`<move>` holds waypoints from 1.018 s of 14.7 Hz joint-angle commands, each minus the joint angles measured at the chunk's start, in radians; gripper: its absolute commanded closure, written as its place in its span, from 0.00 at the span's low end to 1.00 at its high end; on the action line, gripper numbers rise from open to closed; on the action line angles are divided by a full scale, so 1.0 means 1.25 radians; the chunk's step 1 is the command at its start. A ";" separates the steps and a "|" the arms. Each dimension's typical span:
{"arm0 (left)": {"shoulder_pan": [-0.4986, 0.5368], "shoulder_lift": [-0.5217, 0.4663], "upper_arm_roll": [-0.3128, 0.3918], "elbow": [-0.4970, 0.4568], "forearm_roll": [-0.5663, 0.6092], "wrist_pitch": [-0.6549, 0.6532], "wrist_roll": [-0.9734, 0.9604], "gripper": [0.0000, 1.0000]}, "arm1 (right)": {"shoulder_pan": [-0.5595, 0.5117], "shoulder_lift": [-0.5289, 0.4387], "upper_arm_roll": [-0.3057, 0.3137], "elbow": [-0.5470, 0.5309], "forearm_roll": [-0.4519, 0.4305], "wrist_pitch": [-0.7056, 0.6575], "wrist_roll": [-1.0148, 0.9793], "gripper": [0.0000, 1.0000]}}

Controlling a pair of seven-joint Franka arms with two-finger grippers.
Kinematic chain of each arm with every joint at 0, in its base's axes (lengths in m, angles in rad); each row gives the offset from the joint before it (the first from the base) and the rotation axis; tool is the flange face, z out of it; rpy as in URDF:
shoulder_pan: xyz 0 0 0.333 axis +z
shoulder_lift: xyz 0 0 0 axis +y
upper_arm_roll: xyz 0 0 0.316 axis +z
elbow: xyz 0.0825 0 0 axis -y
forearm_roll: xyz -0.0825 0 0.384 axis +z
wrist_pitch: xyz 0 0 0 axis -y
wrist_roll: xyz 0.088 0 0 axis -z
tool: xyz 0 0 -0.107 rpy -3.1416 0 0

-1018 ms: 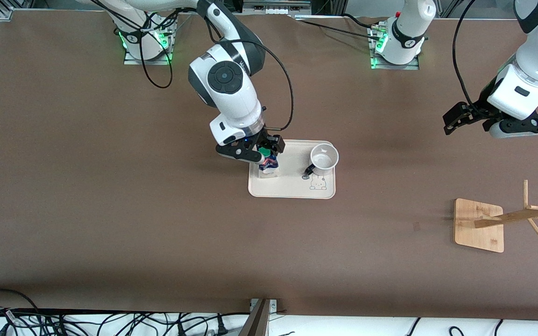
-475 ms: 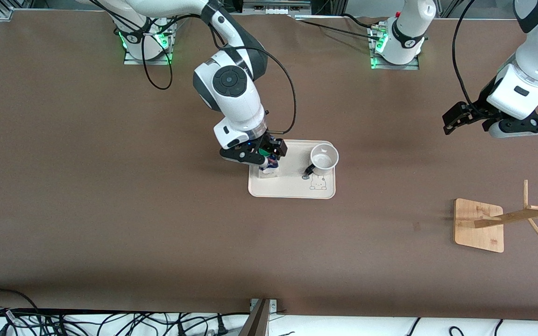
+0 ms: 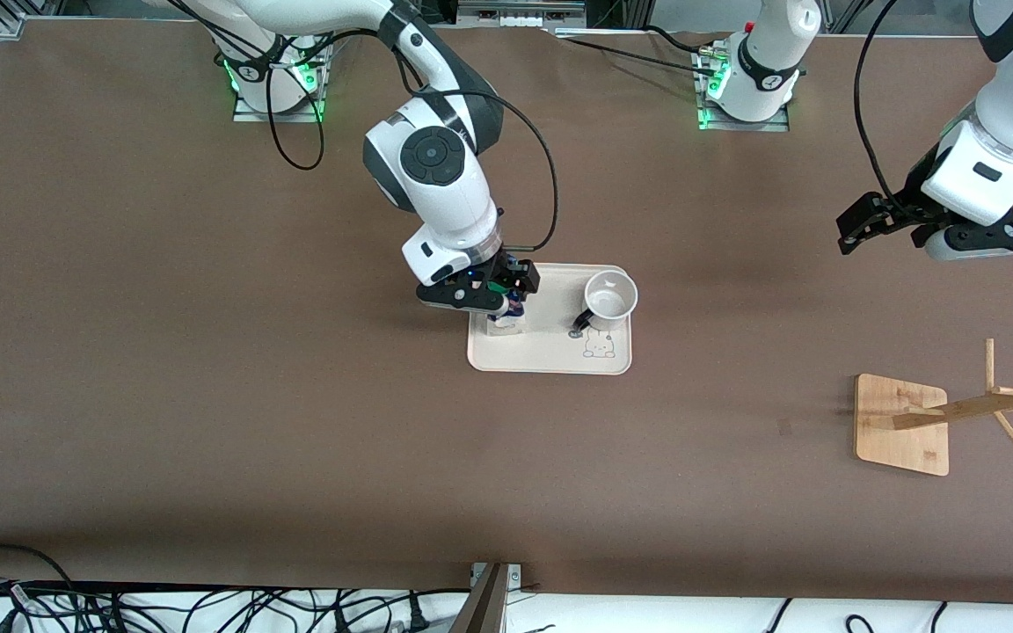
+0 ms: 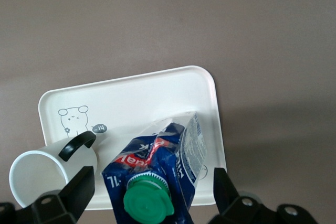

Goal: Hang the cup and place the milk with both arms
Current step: 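Lower the right gripper and close it on the milk carton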

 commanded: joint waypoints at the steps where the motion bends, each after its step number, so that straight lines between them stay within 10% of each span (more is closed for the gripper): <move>1: 0.012 0.016 -0.006 0.027 0.005 -0.014 0.005 0.00 | 0.009 0.004 -0.007 -0.004 -0.008 0.001 -0.049 0.00; 15: 0.009 0.016 -0.017 0.040 0.013 -0.012 0.011 0.00 | 0.010 0.016 -0.007 -0.005 -0.010 -0.001 -0.208 0.00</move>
